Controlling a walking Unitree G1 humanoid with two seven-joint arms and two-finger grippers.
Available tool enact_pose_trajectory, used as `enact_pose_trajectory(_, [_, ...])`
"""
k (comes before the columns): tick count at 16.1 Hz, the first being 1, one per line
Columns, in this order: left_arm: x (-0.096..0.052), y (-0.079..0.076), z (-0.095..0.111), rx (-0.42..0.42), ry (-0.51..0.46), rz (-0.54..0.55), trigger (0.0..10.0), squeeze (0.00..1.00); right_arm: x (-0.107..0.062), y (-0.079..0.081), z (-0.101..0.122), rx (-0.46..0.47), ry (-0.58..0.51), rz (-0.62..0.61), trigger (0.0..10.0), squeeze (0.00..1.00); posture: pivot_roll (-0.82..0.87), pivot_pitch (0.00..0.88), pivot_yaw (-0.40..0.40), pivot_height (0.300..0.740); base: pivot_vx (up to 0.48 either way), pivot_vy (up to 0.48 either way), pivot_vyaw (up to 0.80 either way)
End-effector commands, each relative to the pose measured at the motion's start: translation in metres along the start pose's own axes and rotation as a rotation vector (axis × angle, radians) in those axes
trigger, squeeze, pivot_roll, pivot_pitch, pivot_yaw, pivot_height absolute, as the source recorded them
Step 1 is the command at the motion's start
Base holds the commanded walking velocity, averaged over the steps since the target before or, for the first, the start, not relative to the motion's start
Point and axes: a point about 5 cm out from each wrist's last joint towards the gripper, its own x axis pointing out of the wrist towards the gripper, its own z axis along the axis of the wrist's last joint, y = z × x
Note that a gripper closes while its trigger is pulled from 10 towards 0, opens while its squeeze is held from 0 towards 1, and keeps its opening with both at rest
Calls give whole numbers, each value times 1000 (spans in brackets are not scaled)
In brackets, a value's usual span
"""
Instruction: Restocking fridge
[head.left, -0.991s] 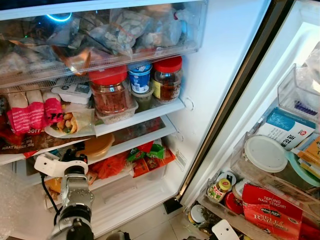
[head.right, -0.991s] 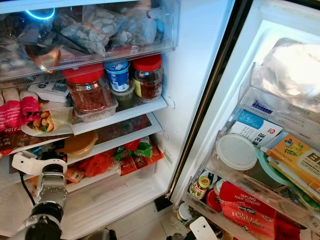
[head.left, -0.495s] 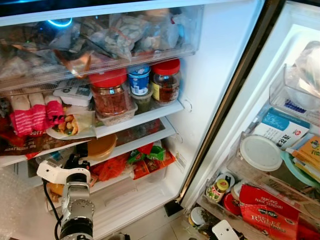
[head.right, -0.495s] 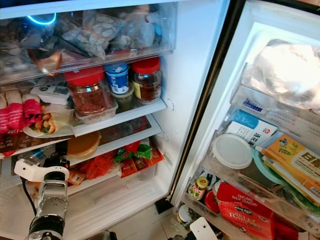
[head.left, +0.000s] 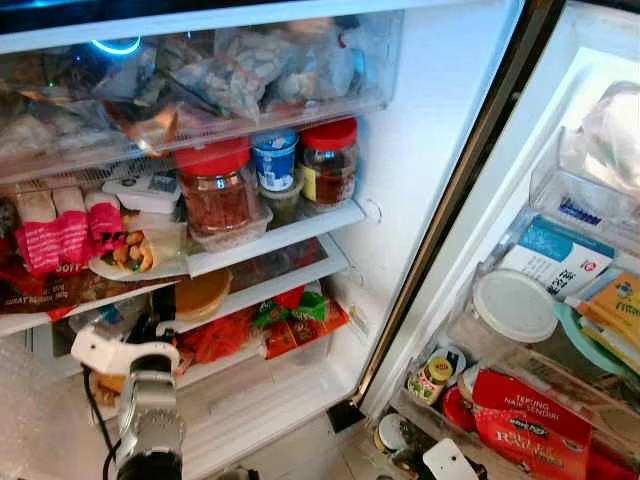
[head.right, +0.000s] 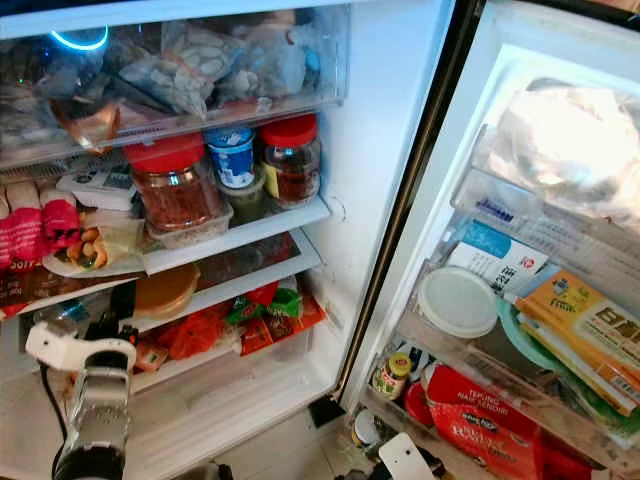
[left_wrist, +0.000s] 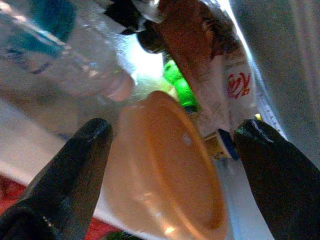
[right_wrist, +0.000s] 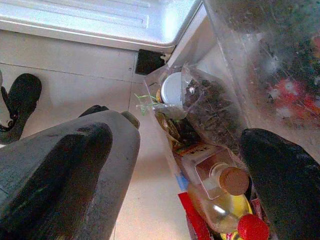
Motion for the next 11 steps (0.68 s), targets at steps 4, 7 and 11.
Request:
enact_pose_trajectory(4, [-14,4,-5,-10,35,11,10000,0,-6,13,-20,-3,77,46,10000,0,-135,75,-69,665,0,0,0])
enact_pose_trajectory(7, [-21,3,-9,-22,60,-1,10000,0,-6,13,-21,-3,77,47,10000,0,-135,74,-68,665,0,0,0])
enact_pose_trajectory(11, [-32,-4,-28,-96,161,-59,10000,0,-7,15,-24,-5,95,47,10000,0,-134,70,-69,665,0,0,0])
